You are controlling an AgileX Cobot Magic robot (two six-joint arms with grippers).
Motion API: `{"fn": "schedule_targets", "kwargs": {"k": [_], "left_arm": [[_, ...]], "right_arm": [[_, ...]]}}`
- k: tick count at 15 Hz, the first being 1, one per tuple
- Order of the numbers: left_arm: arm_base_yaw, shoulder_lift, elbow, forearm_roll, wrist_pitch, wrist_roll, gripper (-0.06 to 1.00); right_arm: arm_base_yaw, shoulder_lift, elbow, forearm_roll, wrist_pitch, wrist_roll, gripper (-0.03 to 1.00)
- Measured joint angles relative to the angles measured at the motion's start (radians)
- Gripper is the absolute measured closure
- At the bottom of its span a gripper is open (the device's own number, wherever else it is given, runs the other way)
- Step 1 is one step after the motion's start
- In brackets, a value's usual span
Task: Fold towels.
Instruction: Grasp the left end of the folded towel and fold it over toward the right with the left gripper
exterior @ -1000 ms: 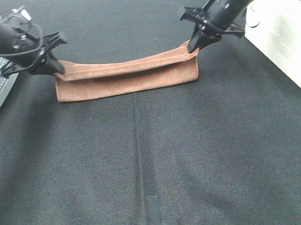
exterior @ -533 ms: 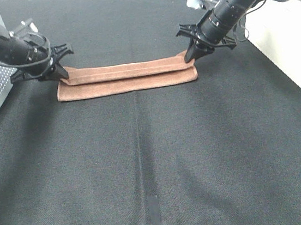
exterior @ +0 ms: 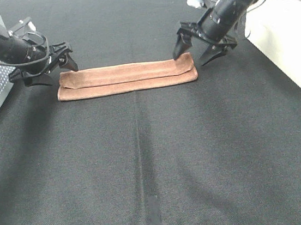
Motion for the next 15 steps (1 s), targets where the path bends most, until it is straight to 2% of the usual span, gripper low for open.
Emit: {"fn": "schedule_targets", "kwargs": {"k": [3, 7, 12, 13, 14, 15], "left_arm": [[0.000, 0.000, 0.000, 0.056, 0.017, -0.039, 0.18], [-0.001, 0.063, -0.048, 0.027, 0.022, -0.042, 0.18], [-0.023, 0.155, -0.210, 0.012, 0.145, -0.039, 0.20], [-0.023, 0.166, -0.235, 0.004, 0.162, -0.042, 0.25], [-0.024, 0.174, -0.245, 0.003, 0.172, -0.054, 0.37], [-0.027, 0.181, -0.246, 0.003, 0.185, -0.076, 0.62]], "right_arm": [[0.000, 0.000, -0.027, -0.007, 0.054, 0.000, 0.13], [0.000, 0.000, -0.027, -0.017, 0.062, 0.000, 0.12], [0.000, 0.000, -0.027, -0.042, 0.067, 0.000, 0.12], [0.000, 0.000, -0.027, -0.042, 0.068, 0.000, 0.12], [0.000, 0.000, -0.027, -0.043, 0.069, 0.001, 0.12], [0.000, 0.000, -0.027, -0.043, 0.069, 0.001, 0.12]]}}
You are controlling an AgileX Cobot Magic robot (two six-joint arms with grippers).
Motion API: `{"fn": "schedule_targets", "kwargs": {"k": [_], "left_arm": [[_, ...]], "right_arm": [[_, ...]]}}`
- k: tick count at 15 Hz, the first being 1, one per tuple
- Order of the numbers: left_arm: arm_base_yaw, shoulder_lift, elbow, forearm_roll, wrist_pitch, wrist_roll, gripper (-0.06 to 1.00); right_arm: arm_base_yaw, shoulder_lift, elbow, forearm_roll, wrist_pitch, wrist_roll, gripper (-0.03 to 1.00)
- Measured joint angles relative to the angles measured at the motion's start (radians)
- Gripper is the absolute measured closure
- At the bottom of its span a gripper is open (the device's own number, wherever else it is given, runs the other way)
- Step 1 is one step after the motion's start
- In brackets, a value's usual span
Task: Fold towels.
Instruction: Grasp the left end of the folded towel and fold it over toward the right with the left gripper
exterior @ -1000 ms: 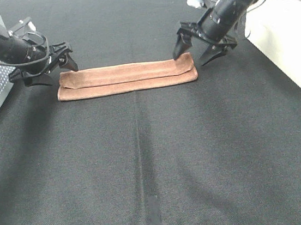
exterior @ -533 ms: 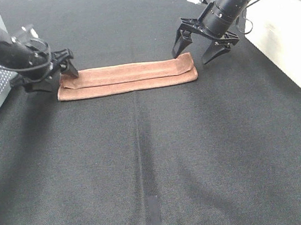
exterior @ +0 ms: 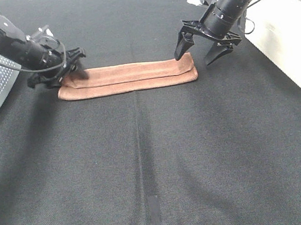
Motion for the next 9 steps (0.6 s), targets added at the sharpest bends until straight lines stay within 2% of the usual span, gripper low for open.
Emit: {"fn": "schedule_targets", "kwargs": {"k": [1, 2, 3, 6, 7, 9], "left_arm": [[0.000, 0.000, 0.000, 0.000, 0.000, 0.000, 0.62], [-0.001, 0.000, 0.000, 0.000, 0.013, -0.007, 0.81], [-0.002, 0.000, 0.000, 0.005, 0.019, -0.009, 0.86], [-0.003, -0.028, 0.000, 0.085, 0.058, -0.029, 0.86], [-0.001, -0.050, 0.000, 0.138, 0.086, -0.058, 0.86], [0.011, -0.106, -0.014, 0.301, 0.154, -0.129, 0.86]], "right_arm": [[0.000, 0.000, 0.000, 0.000, 0.000, 0.000, 0.12], [0.000, 0.000, 0.000, 0.000, 0.000, 0.000, 0.12], [0.000, 0.000, 0.000, 0.000, 0.001, 0.003, 0.12], [0.000, -0.032, 0.000, -0.004, 0.006, 0.022, 0.12], [0.000, -0.050, 0.000, -0.004, 0.007, 0.024, 0.12], [0.000, -0.075, 0.000, -0.004, 0.010, 0.026, 0.12]]}}
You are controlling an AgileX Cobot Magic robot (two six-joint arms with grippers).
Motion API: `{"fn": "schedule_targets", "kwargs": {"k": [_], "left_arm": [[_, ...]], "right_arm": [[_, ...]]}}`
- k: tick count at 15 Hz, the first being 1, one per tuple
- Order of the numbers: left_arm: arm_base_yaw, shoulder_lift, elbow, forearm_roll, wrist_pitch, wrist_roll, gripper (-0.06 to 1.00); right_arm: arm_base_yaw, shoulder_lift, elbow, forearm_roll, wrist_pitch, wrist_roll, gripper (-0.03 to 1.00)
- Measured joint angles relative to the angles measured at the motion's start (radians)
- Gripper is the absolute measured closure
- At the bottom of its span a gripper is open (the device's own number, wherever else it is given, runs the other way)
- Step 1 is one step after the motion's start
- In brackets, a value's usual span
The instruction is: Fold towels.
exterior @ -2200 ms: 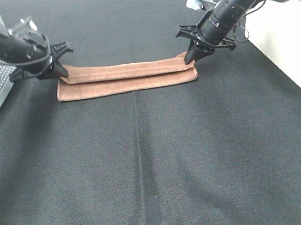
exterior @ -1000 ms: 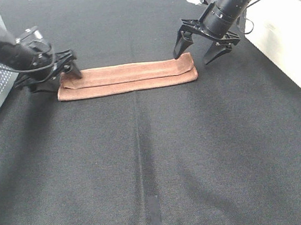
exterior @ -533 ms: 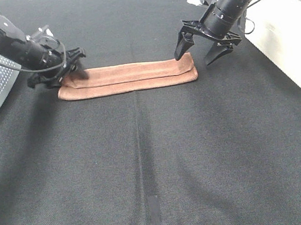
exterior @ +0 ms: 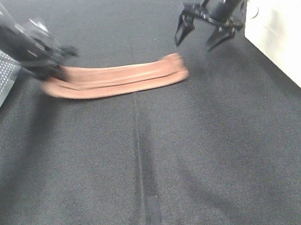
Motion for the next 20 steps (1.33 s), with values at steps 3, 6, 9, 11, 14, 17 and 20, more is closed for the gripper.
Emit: {"fn": "schedule_targets", "kwargs": {"k": [3, 6, 9, 11, 14, 17, 20], "left_arm": [[-0.028, -0.036, -0.133, 0.188, 0.141, -0.090, 0.86], [-0.119, -0.040, -0.212, 0.086, 0.156, -0.107, 0.86], [-0.198, -0.017, -0.212, -0.064, 0.066, -0.121, 0.86], [-0.216, 0.033, -0.215, -0.168, -0.019, -0.136, 0.86], [-0.215, 0.097, -0.215, -0.260, -0.091, -0.148, 0.86], [-0.219, 0.136, -0.215, -0.377, -0.155, -0.151, 0.56], [-0.230, 0.136, -0.215, -0.446, -0.170, -0.148, 0.23]], "right_arm": [[0.000, -0.010, -0.001, 0.002, 0.034, 0.003, 0.12], [0.000, -0.010, -0.001, 0.002, 0.040, 0.003, 0.12], [0.000, -0.010, -0.001, 0.001, 0.041, 0.003, 0.12], [0.000, -0.010, -0.001, 0.001, 0.041, 0.003, 0.12], [0.000, -0.010, -0.001, 0.001, 0.042, 0.003, 0.12], [0.000, -0.010, -0.001, 0.001, 0.042, 0.003, 0.12], [0.000, -0.010, -0.001, 0.001, 0.042, 0.003, 0.12]]}}
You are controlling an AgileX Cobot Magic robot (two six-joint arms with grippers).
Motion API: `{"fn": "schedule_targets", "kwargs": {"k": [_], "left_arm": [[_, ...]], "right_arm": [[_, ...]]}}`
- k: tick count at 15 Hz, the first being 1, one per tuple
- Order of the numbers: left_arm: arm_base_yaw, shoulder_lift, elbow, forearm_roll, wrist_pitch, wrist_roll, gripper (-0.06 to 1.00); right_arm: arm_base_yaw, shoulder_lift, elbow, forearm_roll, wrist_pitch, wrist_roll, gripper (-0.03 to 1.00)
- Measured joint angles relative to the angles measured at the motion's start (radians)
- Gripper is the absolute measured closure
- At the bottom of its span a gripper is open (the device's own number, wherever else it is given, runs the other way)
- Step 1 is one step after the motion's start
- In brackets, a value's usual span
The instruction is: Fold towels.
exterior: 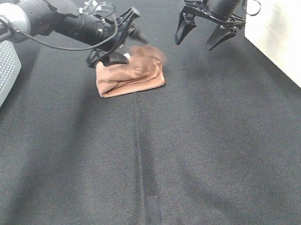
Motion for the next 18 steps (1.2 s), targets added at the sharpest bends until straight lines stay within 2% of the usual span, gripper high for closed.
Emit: {"fn": "schedule_targets", "kwargs": {"k": [2, 4, 7, 8, 9, 11, 12, 15, 18], "left_arm": [[-0.002, 0.000, -0.004, -0.056, 0.000, 0.034, 0.20], [0.009, -0.024, -0.022, -0.048, 0.000, 0.128, 0.19], [0.069, -0.091, -0.043, 0.070, -0.015, 0.166, 0.19], [0.069, -0.091, -0.043, 0.070, -0.015, 0.166, 0.19], [0.100, -0.115, -0.043, 0.161, -0.011, 0.175, 0.19], [0.140, -0.135, -0.043, 0.271, 0.027, 0.175, 0.19], [0.155, -0.136, -0.043, 0.302, 0.047, 0.165, 0.19], [0.192, -0.136, -0.043, 0.322, 0.101, 0.139, 0.19], [0.208, -0.136, -0.043, 0.330, 0.142, 0.132, 0.19]], "right_arm": [[0.000, 0.000, 0.000, 0.020, 0.000, 0.000, 0.12], [0.000, 0.000, 0.000, 0.100, 0.000, -0.006, 0.12], [0.000, 0.003, 0.000, 0.279, -0.002, -0.042, 0.12], [0.000, 0.003, 0.000, 0.279, -0.002, -0.042, 0.12], [0.007, 0.019, 0.000, 0.421, -0.016, -0.079, 0.12], [0.051, 0.060, 0.000, 0.543, -0.042, -0.144, 0.12], [0.089, 0.080, 0.000, 0.561, -0.067, -0.173, 0.12], [0.178, 0.117, 0.000, 0.624, -0.173, -0.221, 0.12], [0.177, 0.150, 0.000, 0.639, -0.253, -0.220, 0.12]]}}
